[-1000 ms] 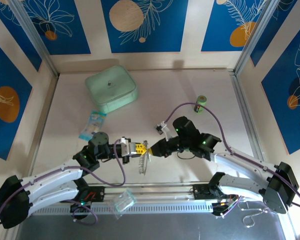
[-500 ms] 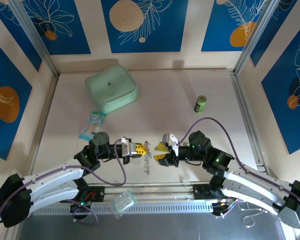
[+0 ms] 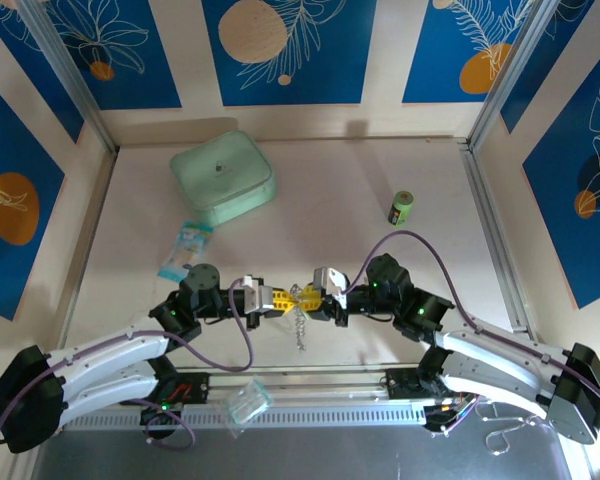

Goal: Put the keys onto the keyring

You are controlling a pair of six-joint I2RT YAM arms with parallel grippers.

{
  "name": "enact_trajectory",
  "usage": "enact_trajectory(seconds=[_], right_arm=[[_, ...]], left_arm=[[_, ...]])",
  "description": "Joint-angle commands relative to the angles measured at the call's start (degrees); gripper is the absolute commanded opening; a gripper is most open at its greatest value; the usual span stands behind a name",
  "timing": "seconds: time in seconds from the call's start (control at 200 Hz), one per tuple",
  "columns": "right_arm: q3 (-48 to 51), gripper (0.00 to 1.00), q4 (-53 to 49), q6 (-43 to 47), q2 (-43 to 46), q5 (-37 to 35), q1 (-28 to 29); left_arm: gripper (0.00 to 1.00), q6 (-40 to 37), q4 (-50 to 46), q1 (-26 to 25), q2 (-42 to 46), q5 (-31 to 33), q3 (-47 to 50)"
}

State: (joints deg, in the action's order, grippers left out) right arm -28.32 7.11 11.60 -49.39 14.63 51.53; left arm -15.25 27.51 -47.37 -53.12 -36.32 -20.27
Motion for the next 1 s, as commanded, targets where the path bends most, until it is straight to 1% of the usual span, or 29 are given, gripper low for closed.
enact_trajectory(seconds=[0.0,0.11,0.16,0.205,0.29,0.375,0.43,0.525,0.635,0.72,0.935,0.995], right_arm=[[-2.1,0.21,1.4,1.7,-0.6,1.9,0.1],[-2.7,0.21,1.1,2.2,-1.7,2.3,0.1],[-2.9,0.19,1.0,2.5,-2.3,2.6,0.1],[-3.2,0.15,0.7,3.0,-2.8,2.8,0.1],[-4.1,0.0,-1.7,4.1,-3.3,3.2,0.1],[-5.8,0.0,-5.8,5.9,-3.3,2.8,0.1],[-6.7,0.0,-8.4,7.4,-3.1,2.5,0.0],[-9.6,0.0,-14.4,10.1,-3.3,1.7,0.0],[-13.0,0.0,-20.6,13.0,-4.8,0.9,0.1],[-15.7,0.0,-24.1,14.5,-6.5,0.6,0.3],[-21.4,0.0,-30.4,18.3,-11.2,-2.2,1.9],[-22.6,0.0,-31.6,19.2,-12.3,-2.3,2.3]], left_arm=[[0.0,0.9,3.0,-0.2,0.0,-2.7,0.2],[0.0,1.3,3.7,-0.2,-0.3,-3.1,0.2],[0.0,1.7,4.0,-0.2,-0.4,-3.2,0.2],[0.0,2.0,4.2,-0.1,-0.4,-3.4,0.2],[0.0,2.4,4.1,-0.2,-0.4,-3.0,0.3],[0.0,2.5,2.5,-0.2,-0.1,-1.1,0.0],[0.1,1.8,0.2,-0.2,0.3,-0.1,-0.5],[0.14,-1.3,-6.0,-0.2,0.9,1.9,-2.2],[0.14,-5.0,-13.3,-0.2,0.7,3.5,-4.9],[0.13,-6.1,-16.4,-0.1,0.0,3.9,-6.5],[0.15,-5.9,-17.3,-0.2,-0.6,3.2,-7.8],[0.13,-5.8,-17.2,-0.2,-0.6,2.8,-7.9]])
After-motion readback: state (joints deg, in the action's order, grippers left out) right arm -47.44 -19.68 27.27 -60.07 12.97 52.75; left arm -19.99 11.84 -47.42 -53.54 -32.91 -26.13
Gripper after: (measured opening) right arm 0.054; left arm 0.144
